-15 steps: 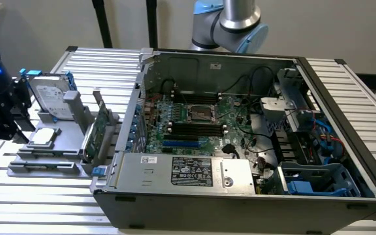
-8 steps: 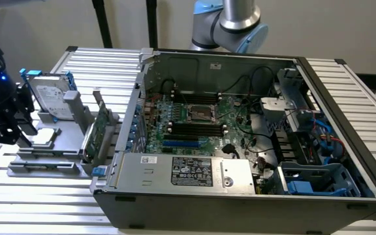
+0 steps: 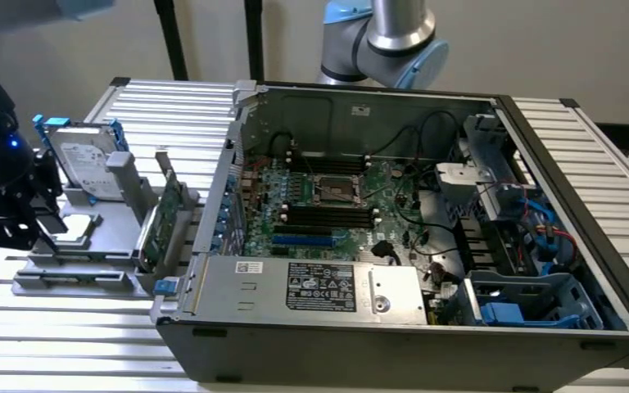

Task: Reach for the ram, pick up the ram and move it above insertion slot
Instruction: 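Pick up the ram and move it above insertion slot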

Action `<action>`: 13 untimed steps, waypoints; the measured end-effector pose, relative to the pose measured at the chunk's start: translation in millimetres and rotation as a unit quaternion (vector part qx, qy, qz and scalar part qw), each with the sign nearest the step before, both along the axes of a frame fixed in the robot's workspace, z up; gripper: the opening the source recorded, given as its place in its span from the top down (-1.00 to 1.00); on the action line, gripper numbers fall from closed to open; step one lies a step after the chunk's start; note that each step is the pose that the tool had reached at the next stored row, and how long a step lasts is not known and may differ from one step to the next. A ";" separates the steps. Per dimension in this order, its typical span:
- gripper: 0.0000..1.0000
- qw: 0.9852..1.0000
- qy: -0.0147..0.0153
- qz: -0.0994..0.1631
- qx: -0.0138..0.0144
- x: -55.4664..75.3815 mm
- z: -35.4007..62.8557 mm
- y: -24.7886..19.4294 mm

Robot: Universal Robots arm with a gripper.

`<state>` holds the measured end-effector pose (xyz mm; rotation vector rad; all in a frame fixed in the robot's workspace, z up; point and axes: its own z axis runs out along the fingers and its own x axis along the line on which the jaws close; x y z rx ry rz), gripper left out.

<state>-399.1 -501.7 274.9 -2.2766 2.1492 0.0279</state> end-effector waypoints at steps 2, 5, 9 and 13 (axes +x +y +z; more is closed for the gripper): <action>0.27 1.000 0.000 0.000 0.000 0.1 -3.7 -0.4; 0.27 1.000 0.000 0.000 0.000 0.1 -9.1 -1.2; 0.27 1.000 0.000 0.000 0.000 0.1 -16.4 -2.1; 0.27 1.000 0.000 -0.002 0.000 0.1 -23.6 -2.6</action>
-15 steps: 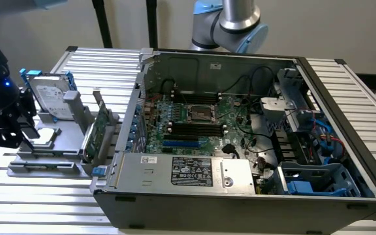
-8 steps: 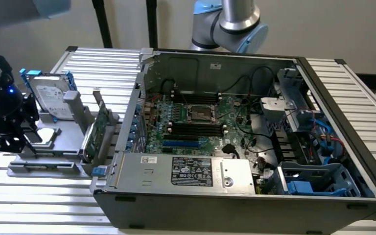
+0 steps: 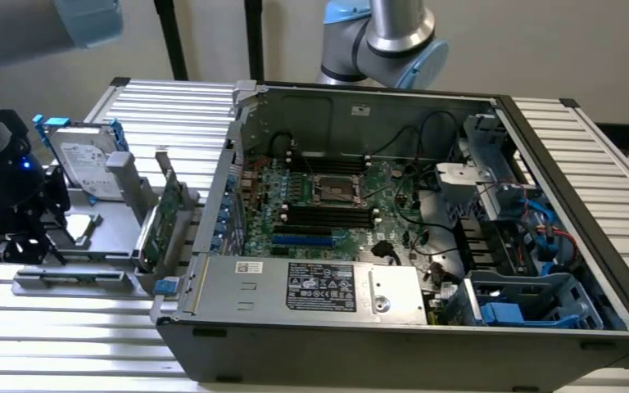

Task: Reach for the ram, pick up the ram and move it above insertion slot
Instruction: 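Pick up the ram and move it above insertion slot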

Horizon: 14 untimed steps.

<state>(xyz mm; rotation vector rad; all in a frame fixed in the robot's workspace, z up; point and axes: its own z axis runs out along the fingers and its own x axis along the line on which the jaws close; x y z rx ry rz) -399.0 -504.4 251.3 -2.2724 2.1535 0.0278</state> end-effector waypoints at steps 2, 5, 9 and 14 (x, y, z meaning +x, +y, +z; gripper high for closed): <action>0.27 1.000 0.000 -0.001 0.000 0.0 -3.8 -0.1; 0.27 1.000 0.000 -0.003 0.000 0.0 -9.2 -0.4; 0.27 1.000 0.000 -0.005 0.000 0.0 -16.4 -1.3; 0.27 1.000 0.000 -0.007 0.000 0.0 -25.4 -3.4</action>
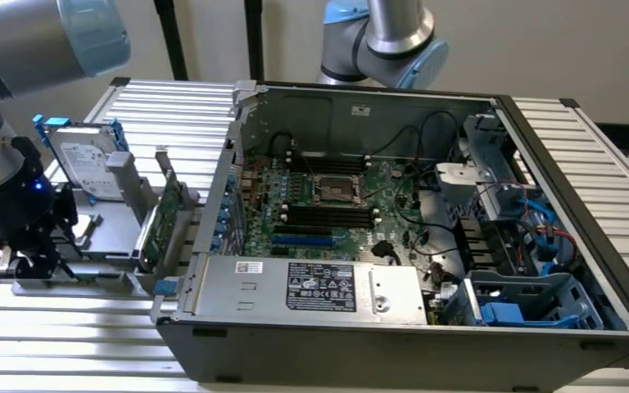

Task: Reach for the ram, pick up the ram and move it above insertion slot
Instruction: 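Pick up the ram and move it above insertion slot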

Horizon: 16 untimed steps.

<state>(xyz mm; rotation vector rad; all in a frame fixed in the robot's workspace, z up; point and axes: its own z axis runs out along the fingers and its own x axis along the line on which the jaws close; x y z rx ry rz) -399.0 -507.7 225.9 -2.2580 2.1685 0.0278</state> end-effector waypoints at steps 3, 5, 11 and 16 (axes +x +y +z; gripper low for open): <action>0.27 1.000 0.000 0.000 0.000 -0.1 -5.6 -1.2; 0.27 1.000 0.000 -0.001 0.000 -0.1 -9.2 -1.7; 0.27 1.000 0.000 -0.001 0.000 -0.7 -19.0 -1.9; 0.27 1.000 0.001 -0.001 0.001 -2.9 -23.9 -1.9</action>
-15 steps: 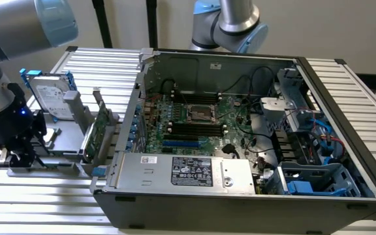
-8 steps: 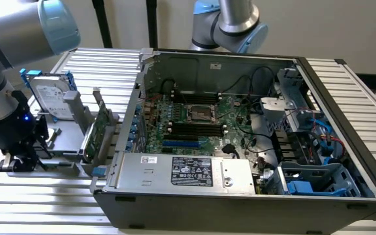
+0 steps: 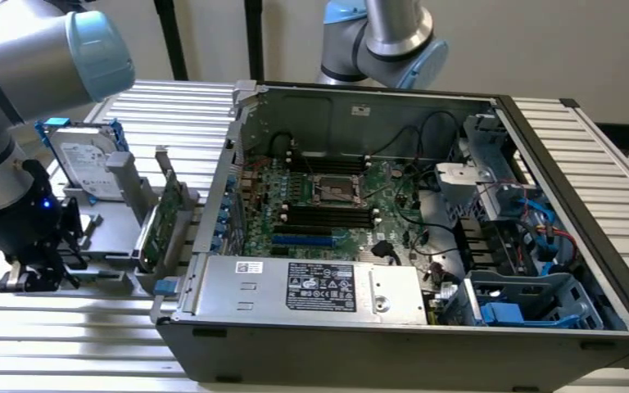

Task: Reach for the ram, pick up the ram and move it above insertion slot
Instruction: 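Pick up the ram and move it above insertion slot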

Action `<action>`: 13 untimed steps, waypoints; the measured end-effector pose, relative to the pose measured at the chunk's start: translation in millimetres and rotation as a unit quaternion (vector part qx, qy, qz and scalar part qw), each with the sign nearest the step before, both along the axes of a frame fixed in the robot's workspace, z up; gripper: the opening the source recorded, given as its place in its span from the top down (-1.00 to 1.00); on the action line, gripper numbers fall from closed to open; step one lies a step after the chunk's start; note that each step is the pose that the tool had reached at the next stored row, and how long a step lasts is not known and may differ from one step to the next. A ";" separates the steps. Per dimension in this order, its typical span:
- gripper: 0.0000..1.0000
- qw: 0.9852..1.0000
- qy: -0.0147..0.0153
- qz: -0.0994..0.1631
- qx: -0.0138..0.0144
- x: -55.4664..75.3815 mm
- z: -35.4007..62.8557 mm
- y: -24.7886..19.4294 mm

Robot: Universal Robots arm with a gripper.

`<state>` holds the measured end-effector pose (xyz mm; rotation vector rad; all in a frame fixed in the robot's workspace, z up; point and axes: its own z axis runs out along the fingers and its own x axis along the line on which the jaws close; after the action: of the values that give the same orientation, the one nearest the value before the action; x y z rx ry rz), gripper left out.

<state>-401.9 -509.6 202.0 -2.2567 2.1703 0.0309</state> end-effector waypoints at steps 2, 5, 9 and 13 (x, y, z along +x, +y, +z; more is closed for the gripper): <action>0.27 1.000 0.001 0.000 0.000 -0.8 -1.3 0.3; 0.27 1.000 0.002 0.000 0.001 -1.4 -2.4 2.2; 0.27 1.000 0.004 0.000 0.001 -1.4 -4.1 4.2; 0.27 1.000 0.006 0.000 0.001 -1.4 -5.6 4.5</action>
<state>-403.3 -505.1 196.4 -2.2612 2.1750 0.0474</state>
